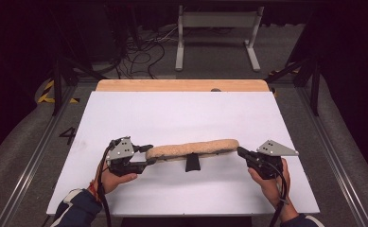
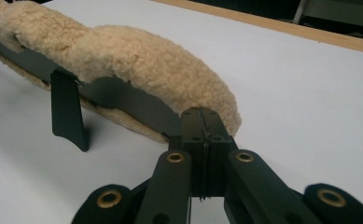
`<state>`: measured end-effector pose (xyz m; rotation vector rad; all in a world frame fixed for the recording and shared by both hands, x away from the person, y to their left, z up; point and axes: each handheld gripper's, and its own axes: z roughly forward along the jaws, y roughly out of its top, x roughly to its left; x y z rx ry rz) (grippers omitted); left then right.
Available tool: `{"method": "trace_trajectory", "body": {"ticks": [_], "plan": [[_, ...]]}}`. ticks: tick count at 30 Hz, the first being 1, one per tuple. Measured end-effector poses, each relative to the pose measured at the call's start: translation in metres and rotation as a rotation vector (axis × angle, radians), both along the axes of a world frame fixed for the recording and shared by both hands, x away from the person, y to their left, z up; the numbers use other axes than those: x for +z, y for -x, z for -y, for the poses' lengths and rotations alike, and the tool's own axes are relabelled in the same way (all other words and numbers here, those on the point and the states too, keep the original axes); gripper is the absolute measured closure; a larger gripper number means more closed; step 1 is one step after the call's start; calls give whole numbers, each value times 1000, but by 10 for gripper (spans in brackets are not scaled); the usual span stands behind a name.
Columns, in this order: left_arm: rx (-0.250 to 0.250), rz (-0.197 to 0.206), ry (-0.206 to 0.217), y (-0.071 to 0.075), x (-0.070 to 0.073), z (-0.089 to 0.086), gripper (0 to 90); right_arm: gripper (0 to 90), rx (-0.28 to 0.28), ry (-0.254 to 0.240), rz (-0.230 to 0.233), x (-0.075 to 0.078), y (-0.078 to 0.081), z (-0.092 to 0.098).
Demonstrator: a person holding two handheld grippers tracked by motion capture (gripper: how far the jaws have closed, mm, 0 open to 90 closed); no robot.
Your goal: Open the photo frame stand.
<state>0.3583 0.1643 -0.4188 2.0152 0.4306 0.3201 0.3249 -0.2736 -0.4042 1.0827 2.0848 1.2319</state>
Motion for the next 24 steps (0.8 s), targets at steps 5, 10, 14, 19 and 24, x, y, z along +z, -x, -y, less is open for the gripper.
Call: {"method": "trace_trajectory", "body": {"ticks": [5, 10, 14, 19, 24], "plan": [[-3, 0, 0, 1, 0, 0, 546, 895, -7, 0, 9, 3, 0, -1], [-3, -1, -1, 1, 0, 0, 547, 889, -16, -12, 27, 7, -3, -1], [-10, -1, -5, 3, 1, 0, 554, 898, -18, -10, 29, 7, -6, -4], [-11, 4, -11, 5, 1, 1, 563, 899, -24, -11, 28, 8, -7, -4], [-15, 4, -11, 6, 1, 1, 571, 896, -24, -10, 25, 8, -8, -4]]}}
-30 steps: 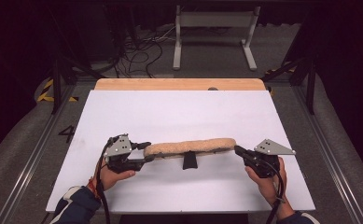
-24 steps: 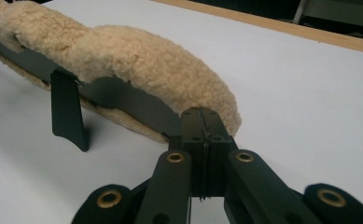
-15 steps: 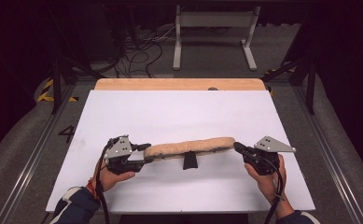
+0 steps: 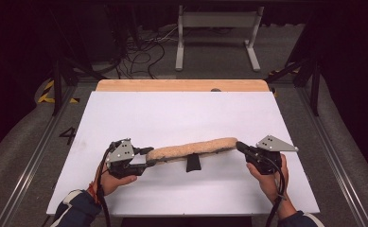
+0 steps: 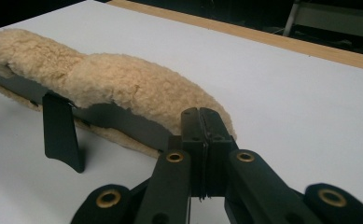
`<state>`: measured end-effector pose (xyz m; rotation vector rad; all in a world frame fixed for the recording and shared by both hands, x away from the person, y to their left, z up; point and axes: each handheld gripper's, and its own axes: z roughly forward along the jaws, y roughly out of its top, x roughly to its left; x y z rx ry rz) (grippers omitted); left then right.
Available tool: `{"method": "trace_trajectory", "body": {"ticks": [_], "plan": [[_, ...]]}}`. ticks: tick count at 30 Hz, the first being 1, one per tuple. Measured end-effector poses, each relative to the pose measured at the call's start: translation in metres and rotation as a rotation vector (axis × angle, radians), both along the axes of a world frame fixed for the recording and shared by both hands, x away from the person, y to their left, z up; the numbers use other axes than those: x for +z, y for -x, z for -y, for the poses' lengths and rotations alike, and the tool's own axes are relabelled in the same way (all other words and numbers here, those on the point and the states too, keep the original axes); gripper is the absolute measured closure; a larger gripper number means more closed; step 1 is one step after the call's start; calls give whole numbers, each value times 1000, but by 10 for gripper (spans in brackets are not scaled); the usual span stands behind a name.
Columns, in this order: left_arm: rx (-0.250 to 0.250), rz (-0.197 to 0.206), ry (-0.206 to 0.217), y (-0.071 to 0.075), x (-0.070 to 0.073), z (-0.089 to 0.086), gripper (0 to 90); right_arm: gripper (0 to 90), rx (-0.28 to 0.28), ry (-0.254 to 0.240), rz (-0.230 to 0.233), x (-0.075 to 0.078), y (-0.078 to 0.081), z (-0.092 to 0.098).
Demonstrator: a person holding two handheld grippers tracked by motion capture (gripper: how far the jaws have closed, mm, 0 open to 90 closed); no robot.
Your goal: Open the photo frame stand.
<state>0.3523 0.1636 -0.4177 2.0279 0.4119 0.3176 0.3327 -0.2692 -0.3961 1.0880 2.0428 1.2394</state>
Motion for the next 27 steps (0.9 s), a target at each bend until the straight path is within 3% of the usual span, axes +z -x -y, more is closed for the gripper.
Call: {"method": "trace_trajectory", "body": {"ticks": [27], "plan": [[-28, 2, 2, 3, -1, 1, 595, 893, 4, -14, -2, 2, -8, -4]]}}
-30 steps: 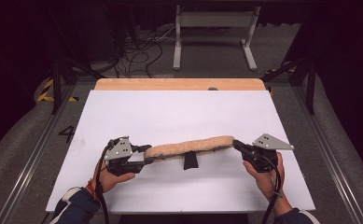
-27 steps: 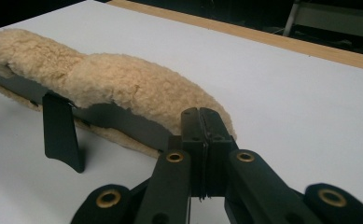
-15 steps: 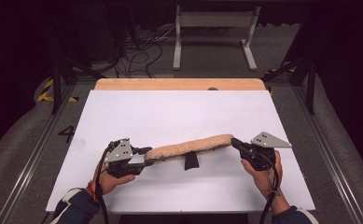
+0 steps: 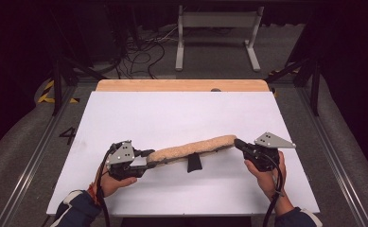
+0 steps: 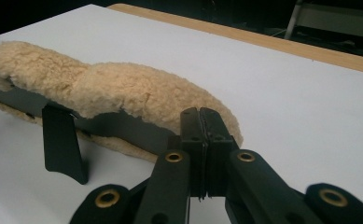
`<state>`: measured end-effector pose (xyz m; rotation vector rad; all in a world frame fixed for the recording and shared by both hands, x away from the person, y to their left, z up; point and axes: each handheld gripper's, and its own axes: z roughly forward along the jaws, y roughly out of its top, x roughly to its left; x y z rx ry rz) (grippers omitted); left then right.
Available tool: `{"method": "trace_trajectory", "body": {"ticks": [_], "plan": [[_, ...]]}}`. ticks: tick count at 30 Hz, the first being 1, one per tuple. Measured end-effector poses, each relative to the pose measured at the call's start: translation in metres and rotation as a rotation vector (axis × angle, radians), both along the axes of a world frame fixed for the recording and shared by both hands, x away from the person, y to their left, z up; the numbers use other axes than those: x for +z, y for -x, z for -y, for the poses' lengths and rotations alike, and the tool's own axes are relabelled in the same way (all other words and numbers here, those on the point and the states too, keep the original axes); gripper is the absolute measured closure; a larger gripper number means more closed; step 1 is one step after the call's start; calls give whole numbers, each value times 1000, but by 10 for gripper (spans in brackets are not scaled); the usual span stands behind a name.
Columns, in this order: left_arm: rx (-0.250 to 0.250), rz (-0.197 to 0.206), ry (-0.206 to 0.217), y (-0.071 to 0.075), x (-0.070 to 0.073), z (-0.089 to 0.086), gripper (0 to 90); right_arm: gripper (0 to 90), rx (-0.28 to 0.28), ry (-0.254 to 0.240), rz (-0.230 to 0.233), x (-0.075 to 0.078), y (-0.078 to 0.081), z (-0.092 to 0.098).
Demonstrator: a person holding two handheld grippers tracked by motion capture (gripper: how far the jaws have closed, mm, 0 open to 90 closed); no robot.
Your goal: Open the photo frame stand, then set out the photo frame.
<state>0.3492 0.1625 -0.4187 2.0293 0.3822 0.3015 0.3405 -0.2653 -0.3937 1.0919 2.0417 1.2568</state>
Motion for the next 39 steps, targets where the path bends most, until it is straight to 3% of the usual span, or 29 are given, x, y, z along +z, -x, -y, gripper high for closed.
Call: {"method": "trace_trajectory", "body": {"ticks": [22, 39], "plan": [[-3, -17, 22, 1, -2, 0, 595, 899, -1, 2, -2, -2, -2, 0], [-7, -22, 26, 2, -3, 1, 600, 900, 15, -2, -33, 0, -6, 1]]}}
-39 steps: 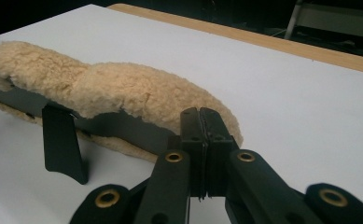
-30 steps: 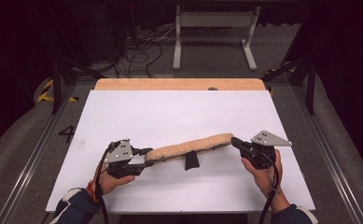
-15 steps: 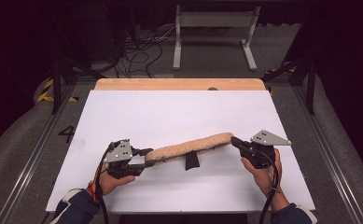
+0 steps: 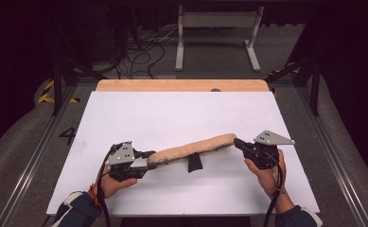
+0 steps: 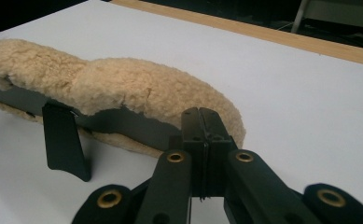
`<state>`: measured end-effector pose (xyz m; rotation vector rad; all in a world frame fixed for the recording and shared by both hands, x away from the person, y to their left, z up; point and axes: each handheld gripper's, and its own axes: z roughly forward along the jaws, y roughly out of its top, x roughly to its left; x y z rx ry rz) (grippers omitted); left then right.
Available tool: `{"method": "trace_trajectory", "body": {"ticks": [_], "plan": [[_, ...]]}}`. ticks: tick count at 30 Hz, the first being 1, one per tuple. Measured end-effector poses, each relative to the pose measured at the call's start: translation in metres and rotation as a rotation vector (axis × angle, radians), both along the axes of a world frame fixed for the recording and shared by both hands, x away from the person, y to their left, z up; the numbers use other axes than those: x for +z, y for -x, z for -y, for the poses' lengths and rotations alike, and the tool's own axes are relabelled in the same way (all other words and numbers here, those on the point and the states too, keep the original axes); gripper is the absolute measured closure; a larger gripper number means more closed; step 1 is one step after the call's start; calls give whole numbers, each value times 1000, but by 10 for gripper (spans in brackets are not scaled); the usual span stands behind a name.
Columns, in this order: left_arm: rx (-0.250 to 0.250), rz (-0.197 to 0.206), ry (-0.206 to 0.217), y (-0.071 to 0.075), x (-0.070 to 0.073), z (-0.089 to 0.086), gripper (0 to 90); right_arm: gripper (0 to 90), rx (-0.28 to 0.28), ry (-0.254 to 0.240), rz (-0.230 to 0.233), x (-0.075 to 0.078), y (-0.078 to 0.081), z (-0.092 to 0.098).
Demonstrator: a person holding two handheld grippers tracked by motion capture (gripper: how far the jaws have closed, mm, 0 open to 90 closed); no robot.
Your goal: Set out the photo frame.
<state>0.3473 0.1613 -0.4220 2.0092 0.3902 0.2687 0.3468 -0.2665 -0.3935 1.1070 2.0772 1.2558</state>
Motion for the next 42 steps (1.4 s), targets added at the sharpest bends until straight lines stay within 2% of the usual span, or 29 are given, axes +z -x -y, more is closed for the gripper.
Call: {"method": "trace_trajectory", "body": {"ticks": [16, 20, 25, 27, 38, 42], "plan": [[-10, 14, -20, 9, 1, 6, 615, 900, -14, 3, -4, 0, -9, -3], [-26, 11, -19, 10, 1, 8, 622, 900, -22, 7, 18, 0, -14, -7], [-40, 13, -20, 12, 2, 10, 627, 900, -31, 1, 21, 0, -16, -10], [-48, 15, -24, 13, 2, 12, 629, 899, -21, -8, 17, 0, -16, -11], [-85, 29, -36, 20, 3, 21, 643, 870, 32, 26, 9, -2, -14, -33], [-96, 40, -48, 22, 3, 24, 645, 866, 59, 22, 6, -1, -13, -39]]}}
